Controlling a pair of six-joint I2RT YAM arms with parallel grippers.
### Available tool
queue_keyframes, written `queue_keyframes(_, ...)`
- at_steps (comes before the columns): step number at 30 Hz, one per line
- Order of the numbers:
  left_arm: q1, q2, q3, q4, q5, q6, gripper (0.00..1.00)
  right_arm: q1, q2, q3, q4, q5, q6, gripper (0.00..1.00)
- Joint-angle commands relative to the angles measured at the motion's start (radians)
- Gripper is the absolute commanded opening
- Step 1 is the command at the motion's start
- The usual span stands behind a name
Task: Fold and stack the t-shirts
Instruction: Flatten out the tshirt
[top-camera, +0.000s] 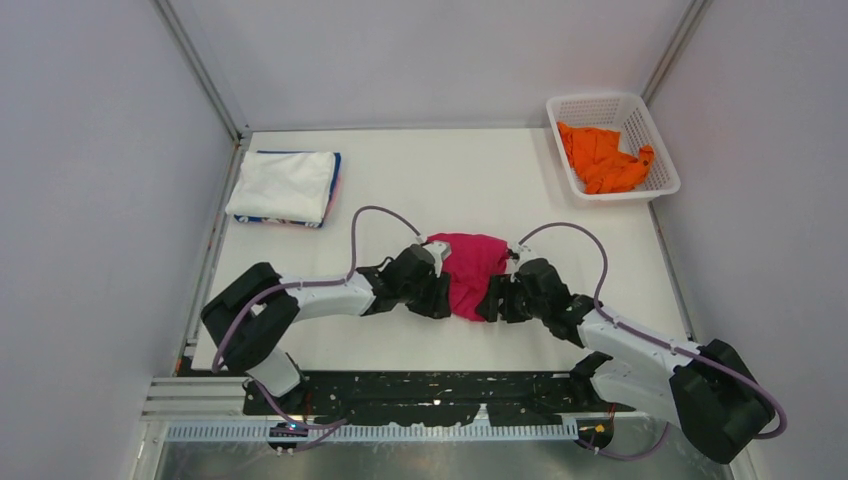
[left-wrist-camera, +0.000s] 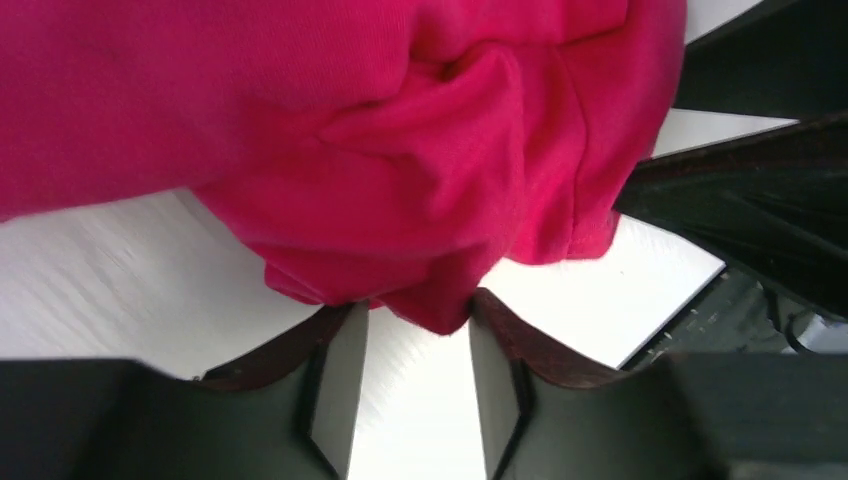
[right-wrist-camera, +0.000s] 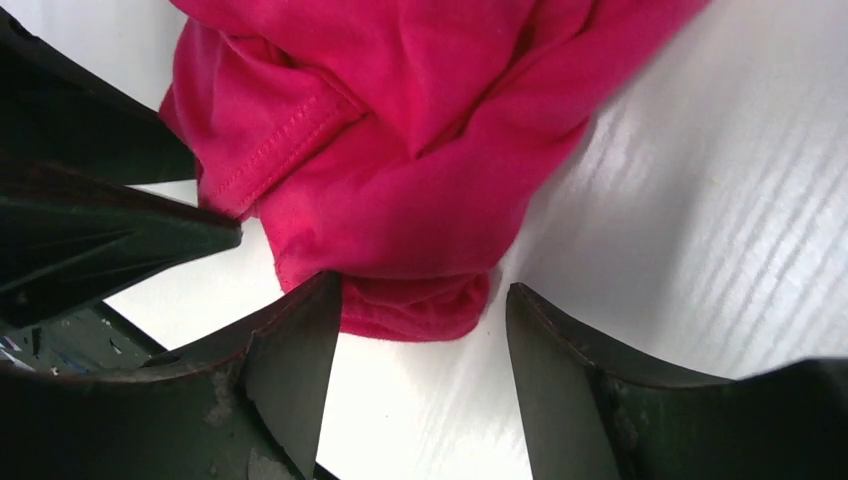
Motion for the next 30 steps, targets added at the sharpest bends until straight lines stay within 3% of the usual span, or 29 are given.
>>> queue_keyframes(1, -0.004, 0.034, 0.057, 0.016, -0.102, 0.008, 0.37, 0.008, 0.074, -0.008, 0.132, -0.043, 0.021, 0.65)
queue_keyframes(6, -0.008, 0.032, 0.078, -0.098, -0.284, 0.028, 0.33, 0.012, 0.126, 0.004, 0.174, -0.059, 0.026, 0.53)
queue_keyframes(7, -0.008, 0.034, 0.082, -0.111, -0.306, 0.031, 0.33, 0.012, 0.131, 0.007, 0.179, -0.059, 0.026, 0.46)
queue_keyframes(9, -0.008, 0.041, 0.087, -0.119, -0.322, 0.040, 0.20, 0.012, 0.132, 0.008, 0.183, -0.063, 0.029, 0.33)
queue_keyframes(10, -0.007, 0.046, 0.092, -0.123, -0.316, 0.044, 0.04, 0.013, 0.130, 0.008, 0.185, -0.066, 0.031, 0.27)
queue_keyframes(12, -0.008, 0.032, 0.104, -0.135, -0.279, 0.056, 0.00, 0.013, 0.116, 0.010, 0.191, -0.079, 0.033, 0.10)
queue_keyframes(13, -0.008, 0.015, 0.104, -0.136, -0.263, 0.063, 0.00, 0.012, 0.096, 0.012, 0.190, -0.082, 0.034, 0.08)
queue_keyframes(23, -0.009, -0.495, 0.082, -0.144, -0.190, 0.100, 0.00, 0.011, -0.243, 0.131, 0.153, -0.108, 0.032, 0.05)
queue_keyframes(30, -0.009, -0.718, 0.259, -0.156, -0.187, 0.153, 0.00, 0.013, -0.404, 0.397, 0.116, -0.145, -0.002, 0.05)
